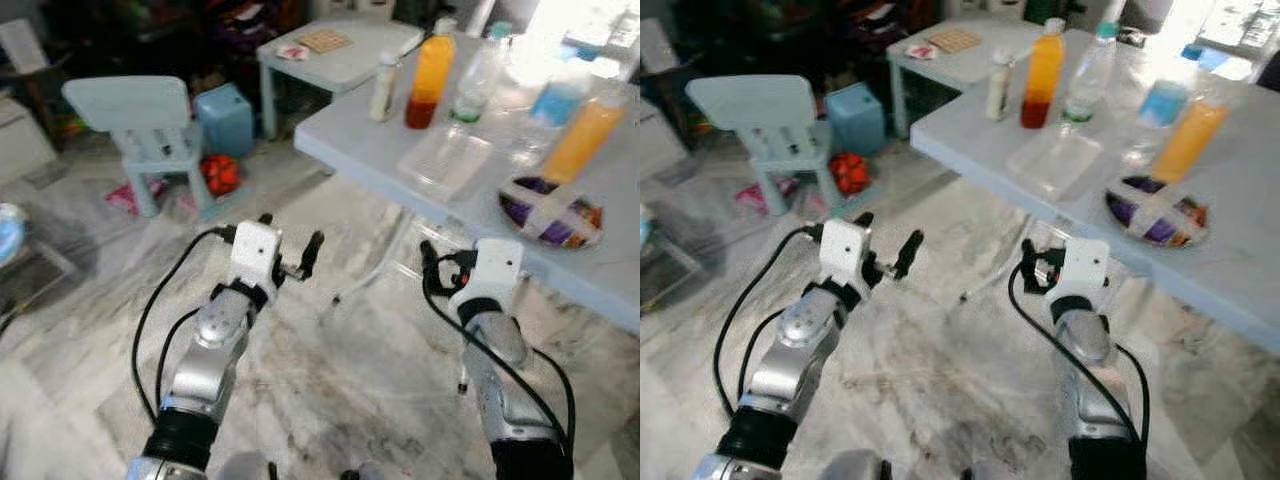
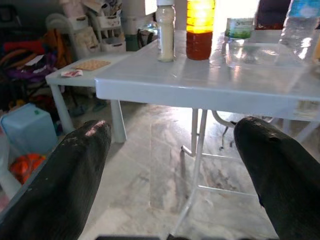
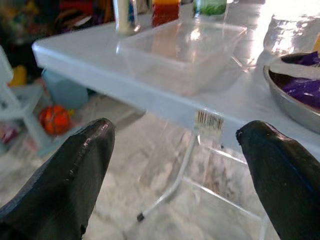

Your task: Restocking fridge

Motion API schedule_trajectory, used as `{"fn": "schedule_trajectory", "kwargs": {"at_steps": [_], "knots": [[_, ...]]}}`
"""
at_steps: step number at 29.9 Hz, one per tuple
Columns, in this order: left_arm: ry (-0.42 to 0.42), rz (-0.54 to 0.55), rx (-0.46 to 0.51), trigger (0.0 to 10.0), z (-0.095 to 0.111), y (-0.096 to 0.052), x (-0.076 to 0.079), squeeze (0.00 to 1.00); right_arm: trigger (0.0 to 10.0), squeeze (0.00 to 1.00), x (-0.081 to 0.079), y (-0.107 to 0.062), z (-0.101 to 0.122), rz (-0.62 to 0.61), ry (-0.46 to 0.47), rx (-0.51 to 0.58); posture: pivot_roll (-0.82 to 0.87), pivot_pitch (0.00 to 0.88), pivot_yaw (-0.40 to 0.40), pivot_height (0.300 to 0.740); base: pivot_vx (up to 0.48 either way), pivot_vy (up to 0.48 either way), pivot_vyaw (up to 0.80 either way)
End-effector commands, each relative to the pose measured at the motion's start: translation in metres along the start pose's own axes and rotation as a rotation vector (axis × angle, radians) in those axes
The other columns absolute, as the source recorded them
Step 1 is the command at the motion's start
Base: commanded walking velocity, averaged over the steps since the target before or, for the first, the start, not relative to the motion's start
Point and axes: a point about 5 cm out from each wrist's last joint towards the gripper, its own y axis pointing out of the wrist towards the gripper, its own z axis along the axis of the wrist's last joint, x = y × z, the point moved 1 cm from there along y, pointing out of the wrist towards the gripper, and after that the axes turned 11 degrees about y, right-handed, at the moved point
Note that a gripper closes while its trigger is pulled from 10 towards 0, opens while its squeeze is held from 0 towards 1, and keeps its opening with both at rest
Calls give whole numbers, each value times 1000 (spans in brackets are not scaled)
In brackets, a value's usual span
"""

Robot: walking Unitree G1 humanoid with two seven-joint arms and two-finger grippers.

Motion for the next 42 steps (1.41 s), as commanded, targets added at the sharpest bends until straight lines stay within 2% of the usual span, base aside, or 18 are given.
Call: {"fn": "schedule_trajectory", "kwargs": {"at_steps": [1,9,10,14,20,29,35,42], "knots": [[-6,6,9,10000,4,3,-1,0,10000,0,1,0,0,4,-10,-1,17,71,-2,740,0,0,-469],[-17,12,19,10000,5,3,-2,0,10000,0,0,0,2,-4,11,17,17,71,-3,740,0,0,0],[-17,14,19,10000,5,3,-3,0,10000,0,4,-1,0,-58,46,13,17,71,-3,740,0,0,0],[-14,16,19,10000,5,3,-4,0,10000,0,12,-2,-3,-120,83,6,17,71,-3,740,0,0,0],[-12,16,15,10000,4,2,-5,0,10000,0,21,-1,2,-185,78,21,20,79,2,740,0,0,-260],[-29,0,34,10000,7,2,-3,0,10000,0,23,2,4,-191,80,30,21,82,6,740,117,102,-676],[-49,-1,21,10000,5,2,-2,0,10000,0,21,0,1,-178,73,21,20,85,5,740,304,372,0],[-2,-16,17,10000,6,2,-1,0,10000,0,19,2,3,-168,73,22,18,83,3,740,296,378,0]]}}
